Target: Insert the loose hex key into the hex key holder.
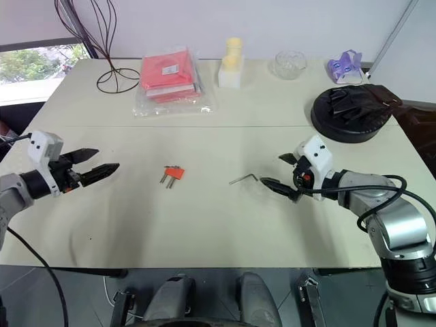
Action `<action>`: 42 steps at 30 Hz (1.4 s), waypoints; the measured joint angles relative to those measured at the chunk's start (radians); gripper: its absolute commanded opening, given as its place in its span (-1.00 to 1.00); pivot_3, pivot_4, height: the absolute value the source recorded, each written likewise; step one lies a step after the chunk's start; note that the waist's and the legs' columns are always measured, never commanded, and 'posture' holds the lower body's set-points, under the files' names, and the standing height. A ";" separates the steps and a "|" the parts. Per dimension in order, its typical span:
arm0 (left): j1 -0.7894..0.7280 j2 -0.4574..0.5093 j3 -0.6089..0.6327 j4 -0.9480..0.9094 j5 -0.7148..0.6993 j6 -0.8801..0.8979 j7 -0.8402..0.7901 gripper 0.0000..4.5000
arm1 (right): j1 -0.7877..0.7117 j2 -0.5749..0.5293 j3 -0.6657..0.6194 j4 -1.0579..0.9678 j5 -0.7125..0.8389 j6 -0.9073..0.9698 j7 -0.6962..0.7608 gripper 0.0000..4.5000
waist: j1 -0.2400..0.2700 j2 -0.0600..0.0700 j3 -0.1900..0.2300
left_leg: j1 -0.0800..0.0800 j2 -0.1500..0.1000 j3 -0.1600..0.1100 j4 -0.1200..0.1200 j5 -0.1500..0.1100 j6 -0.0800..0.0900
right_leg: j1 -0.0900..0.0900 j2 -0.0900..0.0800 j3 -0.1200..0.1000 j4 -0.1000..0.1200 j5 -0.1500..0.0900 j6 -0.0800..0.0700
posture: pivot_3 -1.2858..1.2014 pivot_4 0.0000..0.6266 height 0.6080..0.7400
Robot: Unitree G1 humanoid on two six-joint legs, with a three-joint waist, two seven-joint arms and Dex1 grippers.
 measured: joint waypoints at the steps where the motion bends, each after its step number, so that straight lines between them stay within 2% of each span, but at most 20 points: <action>1: 0.000 0.000 0.000 0.000 0.002 -0.005 -0.003 1.00 | 0.001 0.000 0.000 0.000 -0.001 0.000 0.000 0.98 | 0.000 0.000 0.000 | 0.000 0.000 0.000 0.000 0.000 0.000 | 0.000 0.000 0.000 0.000 0.000 0.000 | 0.03 -0.52 1.00; 22: -0.020 0.001 -0.025 0.035 0.014 -0.015 -0.040 1.00 | 0.008 0.004 0.013 -0.002 -0.030 -0.014 -0.012 0.98 | -0.001 0.000 0.000 | 0.000 0.000 0.000 0.000 0.000 0.000 | 0.000 0.000 0.000 0.000 0.000 0.000 | 0.03 -0.52 1.00; 32: -0.057 0.007 -0.031 0.046 0.015 -0.016 -0.067 1.00 | -0.007 0.039 0.040 -0.002 -0.054 -0.019 -0.032 0.98 | -0.003 0.000 0.000 | 0.000 0.000 0.000 0.000 0.000 0.000 | 0.000 0.001 0.000 0.001 0.000 0.000 | 0.03 -0.52 1.00; 34: -0.060 0.019 -0.039 0.048 0.016 -0.016 -0.090 1.00 | -0.035 0.065 0.074 0.000 -0.071 -0.036 -0.039 0.98 | -0.006 0.000 0.000 | 0.000 0.000 0.000 0.000 0.000 0.000 | 0.000 0.001 0.000 0.001 0.000 0.000 | 0.03 -0.52 1.00; 37: -0.085 0.064 -0.084 0.047 0.027 -0.021 -0.156 1.00 | -0.134 0.165 0.206 0.036 -0.147 -0.105 -0.056 0.98 | -0.010 0.000 0.000 | 0.001 0.000 0.000 0.000 0.000 0.000 | 0.000 0.002 0.000 0.002 0.000 0.000 | 0.03 -0.52 1.00; 42: -0.083 0.138 -0.125 0.043 0.047 -0.034 -0.242 1.00 | -0.266 0.368 0.431 0.268 -0.308 -0.275 -0.063 0.98 | -0.014 0.001 0.001 | 0.000 0.000 0.001 0.000 0.000 0.000 | -0.001 0.002 -0.001 0.002 0.000 0.000 | 0.03 -0.52 1.00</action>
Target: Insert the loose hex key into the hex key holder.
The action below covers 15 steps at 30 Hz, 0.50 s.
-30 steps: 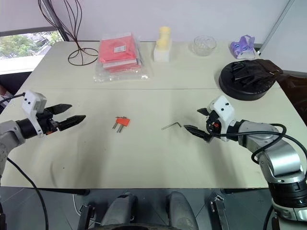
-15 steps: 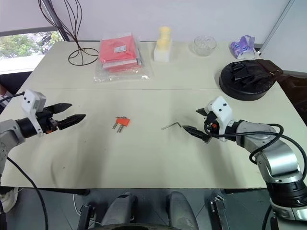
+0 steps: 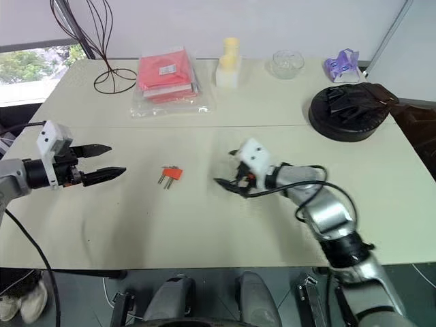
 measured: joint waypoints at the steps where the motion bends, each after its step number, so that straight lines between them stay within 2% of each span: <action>1: 0.006 0.014 -0.003 -0.008 0.000 0.001 -0.012 1.00 | -0.024 0.045 0.031 0.060 -0.025 -0.039 -0.004 0.98 | -0.001 0.000 0.000 | 0.000 0.000 0.000 0.000 0.000 0.000 | 0.000 0.000 0.000 0.000 0.000 0.000 | 0.03 -0.52 1.00; 6: 0.091 0.037 0.015 -0.094 -0.015 0.045 -0.024 1.00 | -0.138 0.234 0.113 0.371 -0.129 -0.254 -0.028 0.98 | -0.010 0.001 0.000 | -0.001 0.000 -0.001 0.000 0.000 0.000 | 0.000 -0.001 0.000 0.001 0.000 0.000 | 0.03 -0.52 1.00; 15: 0.225 0.006 0.105 -0.256 -0.062 0.132 0.066 1.00 | -0.280 0.362 0.094 0.806 -0.212 -0.508 -0.025 0.98 | -0.020 0.000 0.000 | 0.001 0.001 -0.001 0.000 0.000 -0.001 | -0.001 -0.001 0.001 0.002 0.000 0.000 | 0.03 -0.52 1.00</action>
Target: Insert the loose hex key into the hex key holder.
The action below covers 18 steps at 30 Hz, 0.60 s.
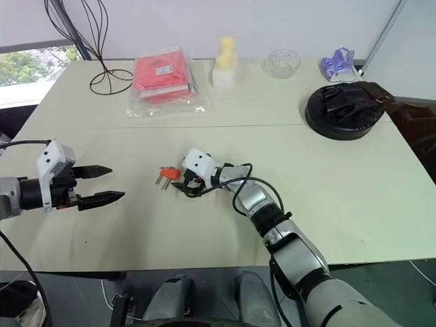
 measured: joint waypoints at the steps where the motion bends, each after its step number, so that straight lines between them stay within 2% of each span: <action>1: 0.007 -0.004 0.002 -0.012 -0.005 0.005 0.008 1.00 | -0.010 0.009 -0.007 0.027 0.000 -0.013 0.006 0.98 | 0.000 0.000 0.000 | 0.000 0.000 0.000 0.000 0.000 0.000 | 0.000 0.000 0.000 0.000 0.000 0.000 | 0.03 -0.52 1.00; 5: 0.039 -0.026 0.023 -0.055 -0.021 0.025 0.049 1.00 | -0.040 0.027 -0.026 0.097 -0.003 -0.037 0.061 0.98 | -0.001 0.000 0.000 | 0.001 0.001 -0.001 0.000 0.000 0.000 | 0.000 -0.001 0.000 0.001 0.000 0.000 | 0.03 -0.52 1.00; 6: 0.047 -0.032 0.033 -0.065 -0.025 0.028 0.058 1.00 | -0.047 0.031 -0.028 0.109 -0.008 -0.042 0.067 0.88 | -0.001 0.000 0.000 | 0.001 0.001 -0.001 0.000 0.000 0.000 | 0.000 -0.001 0.000 0.002 0.000 0.000 | 0.03 -0.52 1.00; 8: 0.057 -0.040 0.041 -0.086 -0.038 0.043 0.077 1.00 | -0.055 0.043 -0.035 0.130 -0.010 -0.044 0.085 0.57 | -0.001 0.000 0.000 | 0.001 0.001 -0.001 0.000 0.000 0.000 | 0.000 -0.001 0.001 0.002 0.000 0.000 | 0.03 -0.52 1.00; 13: 0.079 -0.052 0.055 -0.113 -0.042 0.045 0.109 1.00 | -0.055 0.066 -0.039 0.142 -0.010 -0.035 0.136 -0.54 | -0.008 0.000 0.000 | 0.001 0.002 -0.001 0.000 0.000 0.000 | 0.000 -0.001 0.001 0.003 0.000 0.000 | 0.03 -0.52 1.00; 18: 0.078 -0.053 0.071 -0.113 -0.042 0.045 0.121 1.00 | -0.054 0.073 -0.049 0.128 -0.010 -0.002 0.149 -0.57 | -0.008 0.000 0.000 | 0.002 0.002 -0.001 0.000 0.000 0.000 | 0.000 -0.001 0.001 0.003 0.000 0.000 | 0.03 -0.52 1.00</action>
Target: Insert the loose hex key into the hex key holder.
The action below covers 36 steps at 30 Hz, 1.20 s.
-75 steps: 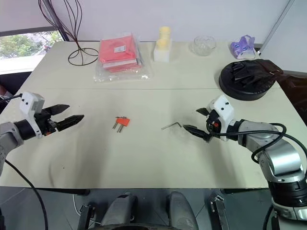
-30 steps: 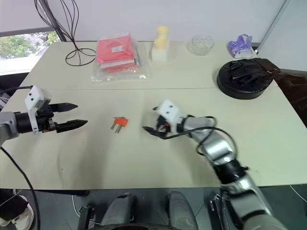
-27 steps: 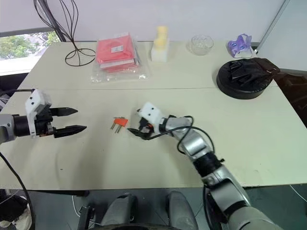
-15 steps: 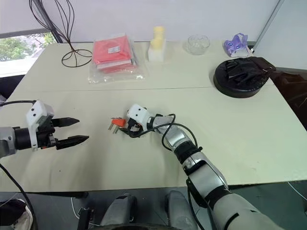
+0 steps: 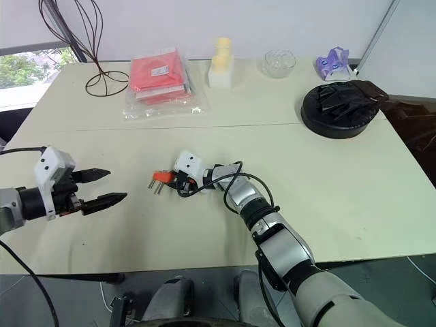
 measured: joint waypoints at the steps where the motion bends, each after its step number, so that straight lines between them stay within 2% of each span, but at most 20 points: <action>1: -0.002 0.000 -0.001 0.000 0.000 0.000 0.001 1.00 | 0.003 -0.001 0.000 -0.008 -0.003 0.003 -0.001 -0.57 | 0.000 0.000 0.000 | 0.000 0.000 0.000 0.000 0.000 0.000 | 0.000 0.000 0.000 0.000 0.000 0.000 | 0.03 -0.52 1.00; 3: -0.028 -0.005 -0.008 0.002 -0.005 0.000 0.004 1.00 | 0.018 -0.016 0.004 -0.050 -0.020 0.002 -0.003 -0.57 | 0.002 0.000 0.000 | 0.000 0.000 0.000 0.000 0.000 0.000 | 0.000 0.000 0.000 0.000 0.000 0.000 | 0.03 -0.52 1.00; 7: -0.119 -0.014 -0.023 0.039 -0.031 0.000 0.003 1.00 | 0.027 -0.122 0.036 -0.251 -0.098 -0.062 -0.003 -0.57 | 0.014 0.001 0.001 | -0.003 -0.003 0.000 0.001 0.000 0.000 | -0.003 -0.001 0.000 0.000 0.000 0.000 | 0.03 -0.52 1.00; 12: -0.283 -0.046 -0.046 0.203 -0.051 -0.001 -0.014 1.00 | -0.152 -0.384 0.084 -0.464 -0.333 -0.346 -0.045 -0.57 | 0.014 0.001 0.001 | -0.004 -0.004 0.001 0.001 0.000 -0.001 | -0.004 -0.001 -0.001 0.000 0.000 0.000 | 0.03 -0.52 1.00; 14: -0.352 -0.066 -0.069 0.262 -0.054 -0.003 -0.022 1.00 | -0.225 -0.439 0.071 -0.491 -0.384 -0.452 -0.081 -0.57 | 0.010 0.000 0.001 | -0.003 -0.004 0.002 0.000 0.000 -0.001 | -0.004 0.000 -0.001 0.001 0.000 0.000 | 0.03 -0.52 1.00; 18: -0.527 -0.174 -0.158 0.375 -0.058 -0.023 -0.056 1.00 | -0.339 -0.558 0.102 -0.443 -0.473 -0.725 -0.118 -0.57 | 0.014 0.000 0.001 | -0.004 -0.005 0.003 0.002 0.000 -0.001 | -0.003 0.000 -0.001 0.001 0.000 0.001 | 0.03 -0.52 1.00; 22: -0.639 -0.289 -0.247 0.427 -0.059 -0.060 -0.099 1.00 | -0.343 -0.567 0.117 -0.373 -0.479 -0.826 -0.119 -0.57 | 0.012 -0.001 0.000 | -0.004 -0.005 0.004 0.002 0.003 -0.004 | -0.003 -0.001 -0.001 0.000 0.000 0.001 | 0.03 -0.52 1.00; 27: -0.720 -0.396 -0.280 0.550 -0.056 -0.112 -0.134 1.00 | -0.341 -0.578 0.122 -0.330 -0.481 -0.856 -0.130 -0.57 | 0.006 -0.001 0.000 | -0.003 -0.004 0.004 0.002 0.003 -0.005 | -0.004 0.000 0.000 0.002 0.000 0.001 | 0.03 -0.52 1.00; 36: -0.812 -0.443 -0.283 0.752 -0.018 -0.163 -0.214 1.00 | -0.333 -0.584 0.089 -0.324 -0.450 -0.798 -0.149 -0.57 | 0.012 -0.001 0.000 | -0.004 -0.005 0.004 0.002 0.003 -0.006 | -0.004 0.000 0.000 0.002 0.000 0.001 | 0.03 -0.52 1.00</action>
